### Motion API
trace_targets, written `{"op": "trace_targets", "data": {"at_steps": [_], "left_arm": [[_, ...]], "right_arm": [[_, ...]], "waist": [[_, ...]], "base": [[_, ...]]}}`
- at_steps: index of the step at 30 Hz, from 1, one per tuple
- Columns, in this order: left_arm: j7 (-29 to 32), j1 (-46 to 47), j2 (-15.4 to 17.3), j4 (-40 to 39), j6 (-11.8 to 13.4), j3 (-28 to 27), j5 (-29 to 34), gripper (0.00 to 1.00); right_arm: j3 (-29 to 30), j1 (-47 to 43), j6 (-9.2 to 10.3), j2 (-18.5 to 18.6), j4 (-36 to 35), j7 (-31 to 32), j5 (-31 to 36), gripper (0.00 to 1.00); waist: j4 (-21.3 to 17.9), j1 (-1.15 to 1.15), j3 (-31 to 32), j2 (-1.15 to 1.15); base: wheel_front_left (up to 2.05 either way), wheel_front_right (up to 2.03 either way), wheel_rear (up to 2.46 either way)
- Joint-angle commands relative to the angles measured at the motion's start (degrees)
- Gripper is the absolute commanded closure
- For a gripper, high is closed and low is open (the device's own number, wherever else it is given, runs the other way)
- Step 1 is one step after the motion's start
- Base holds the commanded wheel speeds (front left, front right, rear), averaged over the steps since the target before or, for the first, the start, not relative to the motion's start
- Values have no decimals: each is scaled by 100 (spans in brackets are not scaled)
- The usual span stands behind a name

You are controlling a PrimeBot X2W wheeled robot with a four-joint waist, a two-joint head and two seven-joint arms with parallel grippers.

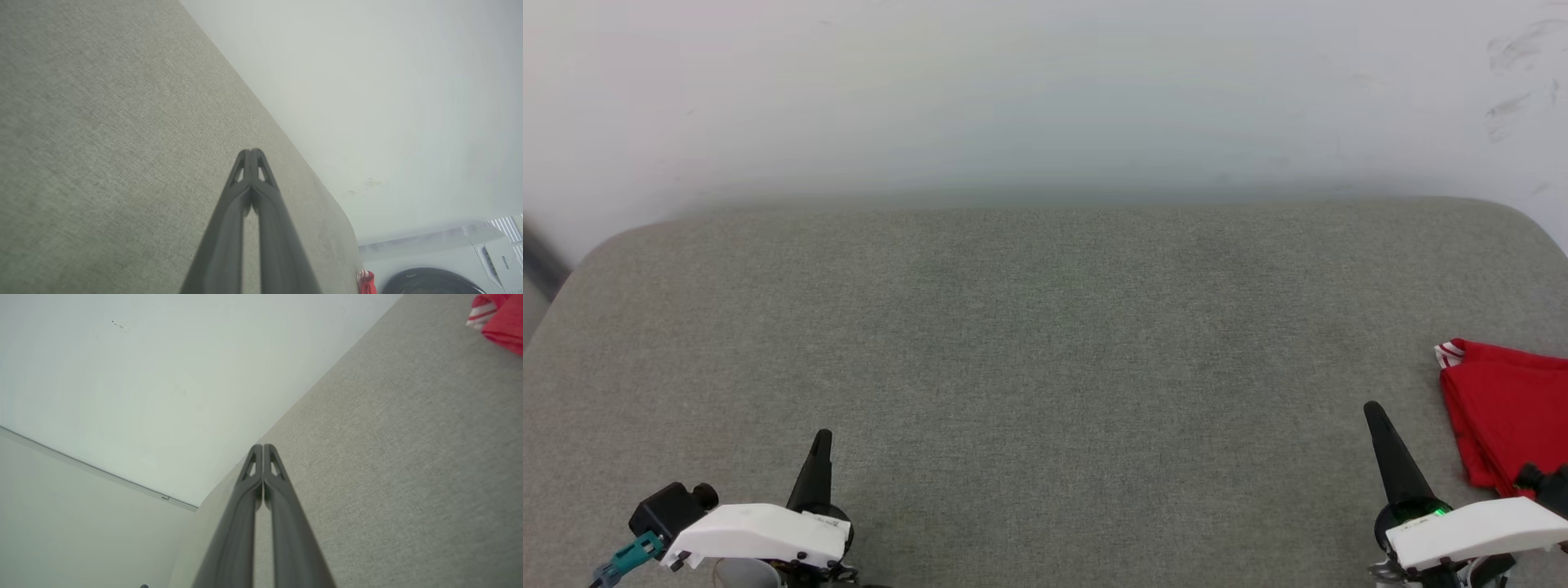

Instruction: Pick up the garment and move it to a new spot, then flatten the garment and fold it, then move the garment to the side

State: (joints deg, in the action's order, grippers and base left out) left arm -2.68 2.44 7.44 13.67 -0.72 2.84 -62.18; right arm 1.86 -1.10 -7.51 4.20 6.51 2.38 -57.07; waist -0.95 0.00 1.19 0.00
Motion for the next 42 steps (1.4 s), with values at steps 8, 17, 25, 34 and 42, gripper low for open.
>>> {"op": "trace_targets", "data": {"at_steps": [8,17,25,34,42], "left_arm": [[154,194,-63,-35,-143,-189,-516,100],[293,230,-138,-23,-243,-327,-960,100],[405,268,-191,-14,-321,-444,-1328,100],[527,307,-254,-3,-407,-561,-1712,100],[628,326,-310,8,-481,-657,-2029,100]], "right_arm": [[45,257,1,47,85,39,-645,100],[82,339,1,46,203,73,-1190,100],[115,419,1,42,298,107,-1637,100],[155,499,2,34,400,145,-2105,100],[188,556,2,26,488,172,-2490,100]], "waist": [[11,0,-16,0],[23,0,-33,0],[34,0,-49,0],[45,0,-66,0],[56,0,-81,0]], "base": [[0,0,0],[0,0,0],[0,0,0],[0,0,0],[0,0,0]]}}
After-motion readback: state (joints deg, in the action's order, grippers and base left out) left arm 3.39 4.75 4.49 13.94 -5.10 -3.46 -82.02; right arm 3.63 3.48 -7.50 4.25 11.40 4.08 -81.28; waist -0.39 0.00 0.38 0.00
